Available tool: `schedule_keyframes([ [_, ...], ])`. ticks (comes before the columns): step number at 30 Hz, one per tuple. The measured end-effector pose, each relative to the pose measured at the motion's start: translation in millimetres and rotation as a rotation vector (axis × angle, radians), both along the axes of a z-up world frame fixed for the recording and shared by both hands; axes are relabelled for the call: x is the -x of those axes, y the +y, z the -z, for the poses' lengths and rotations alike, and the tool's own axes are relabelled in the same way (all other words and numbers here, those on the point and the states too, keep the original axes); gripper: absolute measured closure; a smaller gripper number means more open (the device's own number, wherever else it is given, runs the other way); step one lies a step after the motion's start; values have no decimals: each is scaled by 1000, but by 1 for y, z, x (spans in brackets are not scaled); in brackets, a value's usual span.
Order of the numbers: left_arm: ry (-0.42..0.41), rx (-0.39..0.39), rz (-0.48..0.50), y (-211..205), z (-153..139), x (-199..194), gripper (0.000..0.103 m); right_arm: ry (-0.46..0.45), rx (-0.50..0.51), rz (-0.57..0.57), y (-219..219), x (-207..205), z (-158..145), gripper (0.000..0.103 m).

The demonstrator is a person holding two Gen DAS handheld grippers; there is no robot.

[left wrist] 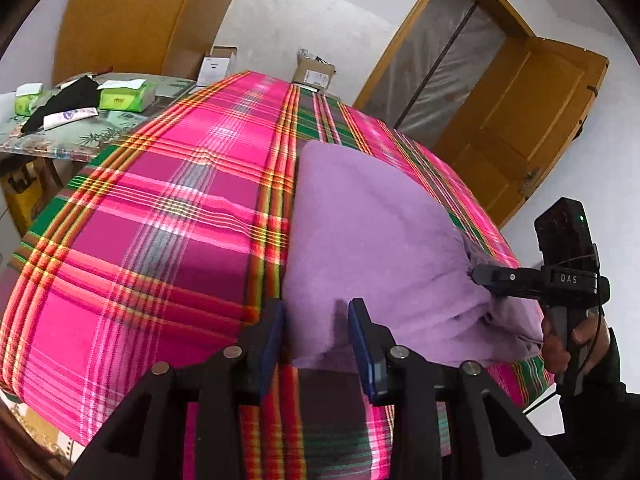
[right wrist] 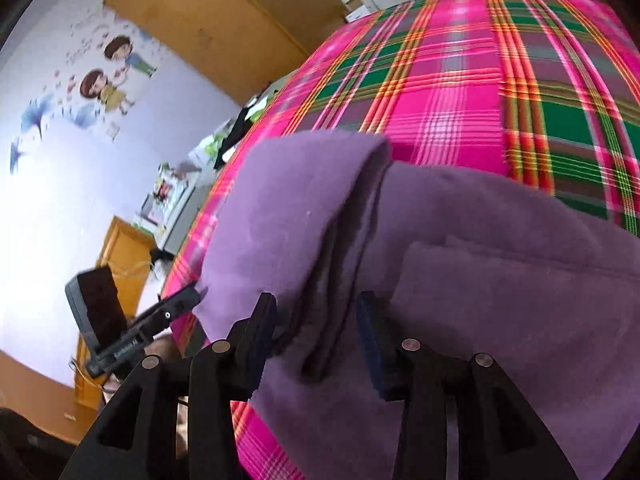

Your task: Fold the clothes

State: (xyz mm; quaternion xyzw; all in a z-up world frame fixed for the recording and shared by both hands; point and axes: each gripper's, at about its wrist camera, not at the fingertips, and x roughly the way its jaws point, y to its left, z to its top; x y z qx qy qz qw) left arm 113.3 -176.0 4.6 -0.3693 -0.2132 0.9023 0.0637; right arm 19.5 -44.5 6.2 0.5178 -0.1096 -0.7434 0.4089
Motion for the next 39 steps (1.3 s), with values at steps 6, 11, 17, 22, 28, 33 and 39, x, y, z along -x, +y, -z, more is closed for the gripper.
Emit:
schedule_keyframes([
  [6,0,-51,-12,-5,1,-4,80,-10,-16,-9,-4,-3,6,69],
  [11,23,-98,-18,-18,-2,-7,93,-47,57,-7,2,-2,7,92],
  [17,43,-34,28,-17,-16,-6,93,-51,114,-18,10,-15,3,97],
  [22,-20,24,54,-11,-6,-5,92,-93,92,-8,16,-20,22,93],
  [28,34,76,19,-8,-28,-11,92,42,93,55,30,-16,-7,73],
  [33,51,74,85,17,-31,9,91,144,109,49,13,3,-32,73],
  [39,-1,78,144,42,-12,18,91,106,-27,49,-17,31,-8,82],
])
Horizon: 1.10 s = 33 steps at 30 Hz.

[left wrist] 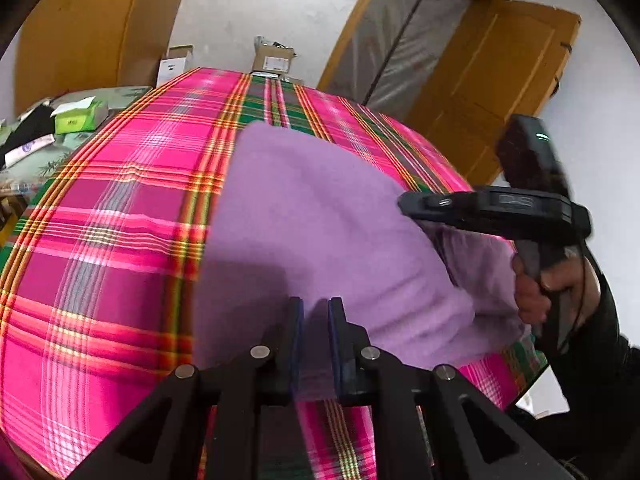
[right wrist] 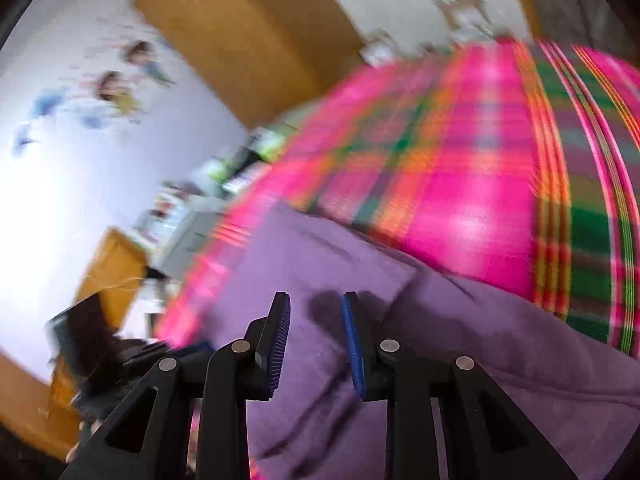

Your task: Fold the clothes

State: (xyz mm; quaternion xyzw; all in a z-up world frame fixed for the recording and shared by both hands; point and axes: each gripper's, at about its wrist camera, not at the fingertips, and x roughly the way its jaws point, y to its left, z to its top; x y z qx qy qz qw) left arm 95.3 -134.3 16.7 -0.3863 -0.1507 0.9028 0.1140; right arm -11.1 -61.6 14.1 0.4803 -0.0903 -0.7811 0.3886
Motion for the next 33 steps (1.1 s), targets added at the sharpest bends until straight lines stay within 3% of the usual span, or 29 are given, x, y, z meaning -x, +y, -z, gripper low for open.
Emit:
schedule_keyframes([
  [3,21,-8,-5,-3,-8,-3,91,3,13,14,6,-1,-3,80],
  [9,45,0,-78,-19,-17,7,91,152,53,-45,-17,-9,-38,75],
  [11,34,-1,-83,-20,-15,11,91,144,56,-88,-35,-5,-39,75],
  [16,-3,-6,-83,-20,-2,12,91,103,-19,-132,-80,14,-18,87],
  [18,1,-18,-83,-21,-1,12,89,63,-35,-114,-80,24,-7,103],
  [21,1,-21,-80,-22,-1,7,89,12,-33,-90,-76,34,3,103],
  [22,2,-18,-78,-21,-2,7,89,11,-31,-88,-76,33,0,103],
  [23,5,-14,-76,-22,-4,7,89,18,-16,-91,-76,31,-5,97],
  [27,20,-13,-68,-23,-10,8,89,55,35,-94,-76,28,-18,97],
  [31,4,-5,-48,-19,-8,10,89,5,21,-46,-66,42,1,103],
  [33,7,-6,-41,-18,-9,10,89,-13,37,-23,-56,45,5,100],
])
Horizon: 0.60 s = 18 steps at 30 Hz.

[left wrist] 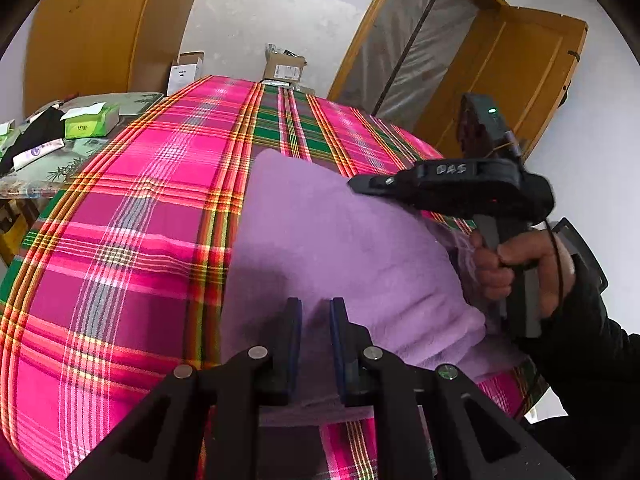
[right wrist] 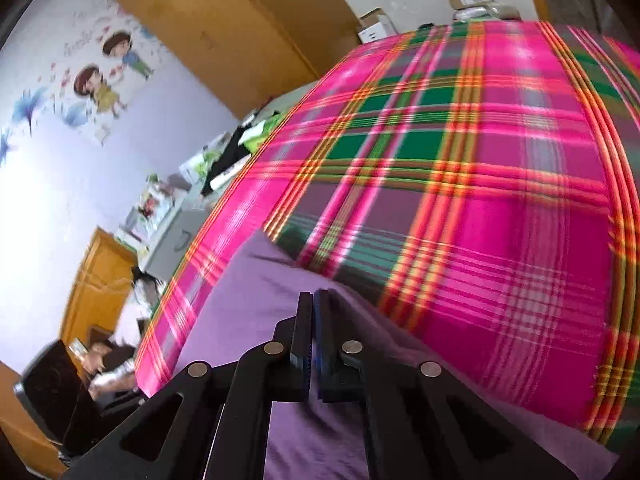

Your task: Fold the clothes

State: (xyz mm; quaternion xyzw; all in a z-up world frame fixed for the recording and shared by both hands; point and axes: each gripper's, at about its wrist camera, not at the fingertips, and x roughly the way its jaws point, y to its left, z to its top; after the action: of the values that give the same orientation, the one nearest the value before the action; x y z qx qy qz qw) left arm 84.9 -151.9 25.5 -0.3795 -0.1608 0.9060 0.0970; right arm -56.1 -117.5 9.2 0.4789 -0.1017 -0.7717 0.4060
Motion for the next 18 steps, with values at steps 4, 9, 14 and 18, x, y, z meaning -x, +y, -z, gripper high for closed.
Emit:
schedule_keyframes([
  [4,26,-7,26,9,-5,-5,89,57,23,10,25,-19,-17,96],
  [9,9,-1,97,33,2,4,89,33,2,40,46,-22,-7,98],
  [14,9,7,131,50,3,5,89,117,0,16,57,-48,-28,93],
  [18,4,4,145,58,6,6,89,130,-6,-46,59,-76,-27,93],
])
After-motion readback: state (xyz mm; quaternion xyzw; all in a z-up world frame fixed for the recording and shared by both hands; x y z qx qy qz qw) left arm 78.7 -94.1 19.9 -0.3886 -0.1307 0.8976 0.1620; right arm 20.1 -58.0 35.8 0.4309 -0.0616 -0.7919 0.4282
